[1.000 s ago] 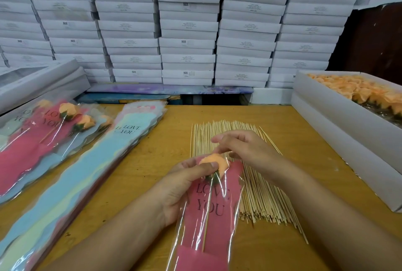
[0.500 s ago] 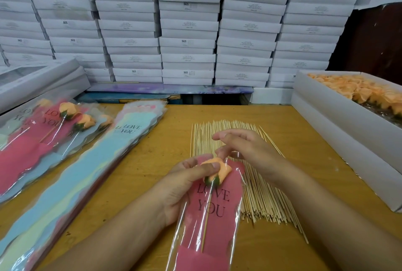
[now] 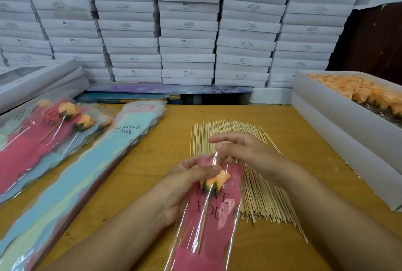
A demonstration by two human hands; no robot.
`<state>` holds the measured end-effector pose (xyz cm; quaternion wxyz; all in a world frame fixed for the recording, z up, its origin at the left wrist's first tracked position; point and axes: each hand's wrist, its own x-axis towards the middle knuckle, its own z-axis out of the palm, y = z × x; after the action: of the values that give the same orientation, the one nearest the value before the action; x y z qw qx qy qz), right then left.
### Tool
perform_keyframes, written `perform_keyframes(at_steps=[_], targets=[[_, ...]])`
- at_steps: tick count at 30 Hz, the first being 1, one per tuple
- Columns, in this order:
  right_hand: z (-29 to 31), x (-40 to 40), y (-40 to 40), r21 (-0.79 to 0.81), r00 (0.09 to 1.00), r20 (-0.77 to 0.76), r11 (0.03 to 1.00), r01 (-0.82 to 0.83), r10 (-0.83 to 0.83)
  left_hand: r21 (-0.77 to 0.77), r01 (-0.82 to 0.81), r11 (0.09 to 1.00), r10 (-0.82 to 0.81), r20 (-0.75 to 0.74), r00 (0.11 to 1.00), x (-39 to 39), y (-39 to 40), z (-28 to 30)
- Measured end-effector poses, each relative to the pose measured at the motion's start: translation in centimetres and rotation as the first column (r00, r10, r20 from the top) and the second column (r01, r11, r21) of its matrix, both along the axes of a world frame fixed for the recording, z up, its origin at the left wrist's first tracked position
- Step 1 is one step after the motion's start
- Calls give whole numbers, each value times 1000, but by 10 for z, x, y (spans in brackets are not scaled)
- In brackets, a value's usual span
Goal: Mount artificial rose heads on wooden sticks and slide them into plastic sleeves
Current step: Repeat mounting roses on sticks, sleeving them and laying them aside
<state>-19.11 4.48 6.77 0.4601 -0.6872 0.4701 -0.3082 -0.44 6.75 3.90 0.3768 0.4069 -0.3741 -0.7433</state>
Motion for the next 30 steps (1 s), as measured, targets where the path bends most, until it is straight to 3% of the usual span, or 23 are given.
perform_keyframes(at_steps=[4, 6, 10, 12, 15, 21, 26, 30], targets=[[-2, -3, -1, -29, 985, 73, 986, 162, -159, -3, -36, 999, 36, -13, 999, 2, -2, 0], [-3, -5, 1, 47, 967, 116, 974, 223, -227, 9, -61, 998, 61, -30, 998, 2, -3, -1], [-6, -8, 4, 328, 960, 194, 936, 129, -201, -8, -89, 996, 89, -53, 995, 4, -5, -1], [-7, -8, 5, 392, 954, 242, 917, 69, -175, -21, -99, 995, 98, -54, 994, 4, -6, 0], [-9, -7, 4, 391, 934, 301, 918, 62, -191, -13, -109, 994, 108, -72, 992, 5, -5, 0], [-6, -11, 0, 327, 857, 388, 920, 215, -338, 13, -22, 1000, 23, -117, 993, 4, 0, -1], [-6, -16, -4, 328, 774, 461, 894, 306, -434, 3, 144, 990, -144, -14, 989, 4, 3, -2], [-9, -17, -5, 317, 753, 478, 888, 333, -453, -6, 121, 993, -121, 46, 992, 3, 1, -6]])
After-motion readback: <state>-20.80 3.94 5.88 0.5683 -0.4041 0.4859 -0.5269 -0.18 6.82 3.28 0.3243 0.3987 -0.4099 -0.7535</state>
